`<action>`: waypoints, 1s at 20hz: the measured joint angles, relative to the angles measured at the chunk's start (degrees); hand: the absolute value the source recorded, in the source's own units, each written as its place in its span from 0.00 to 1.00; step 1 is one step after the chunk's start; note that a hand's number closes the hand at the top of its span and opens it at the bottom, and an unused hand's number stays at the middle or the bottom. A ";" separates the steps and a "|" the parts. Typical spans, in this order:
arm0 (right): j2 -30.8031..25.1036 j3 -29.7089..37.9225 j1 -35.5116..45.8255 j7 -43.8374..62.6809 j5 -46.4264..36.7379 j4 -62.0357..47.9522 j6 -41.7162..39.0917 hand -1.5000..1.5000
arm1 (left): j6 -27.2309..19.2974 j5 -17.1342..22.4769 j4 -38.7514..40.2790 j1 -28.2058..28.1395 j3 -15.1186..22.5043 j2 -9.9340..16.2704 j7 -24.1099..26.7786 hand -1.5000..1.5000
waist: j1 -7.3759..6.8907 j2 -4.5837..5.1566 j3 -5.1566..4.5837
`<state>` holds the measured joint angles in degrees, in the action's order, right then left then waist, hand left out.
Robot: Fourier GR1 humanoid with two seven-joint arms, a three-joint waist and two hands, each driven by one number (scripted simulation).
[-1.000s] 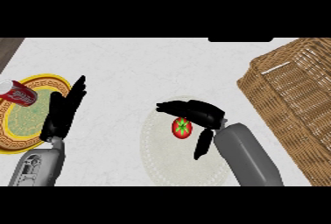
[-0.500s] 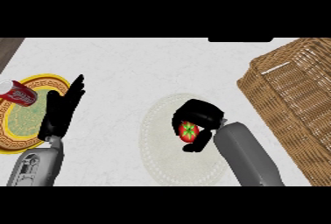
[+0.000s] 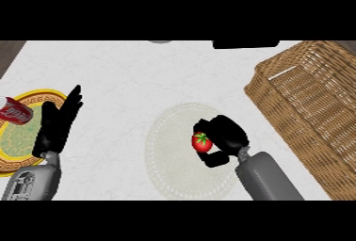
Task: Pick the tomato from the placemat and place it in the basket
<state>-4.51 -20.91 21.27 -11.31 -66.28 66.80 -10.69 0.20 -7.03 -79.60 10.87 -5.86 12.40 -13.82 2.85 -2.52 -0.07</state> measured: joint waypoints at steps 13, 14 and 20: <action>2.11 -7.24 -24.25 20.17 0.47 44.32 -10.73 1.00 | 0.63 0.25 -1.40 -0.39 0.50 -0.47 0.19 0.50 | -0.52 1.77 0.01; 2.62 -7.46 -25.51 21.31 2.51 47.84 -11.54 1.00 | 0.74 0.33 -1.21 -0.39 0.38 -0.38 0.32 0.50 | -0.57 1.82 0.00; 4.29 -8.11 -27.14 33.85 14.31 66.20 -13.62 1.00 | 1.22 0.42 -0.82 -0.01 0.48 -0.37 1.07 0.50 | -1.35 2.11 -0.02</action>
<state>-0.22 -29.03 -5.87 22.54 -51.97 133.00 -24.31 1.42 -6.61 -80.42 10.87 -5.38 12.03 -12.75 1.50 -0.41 -0.08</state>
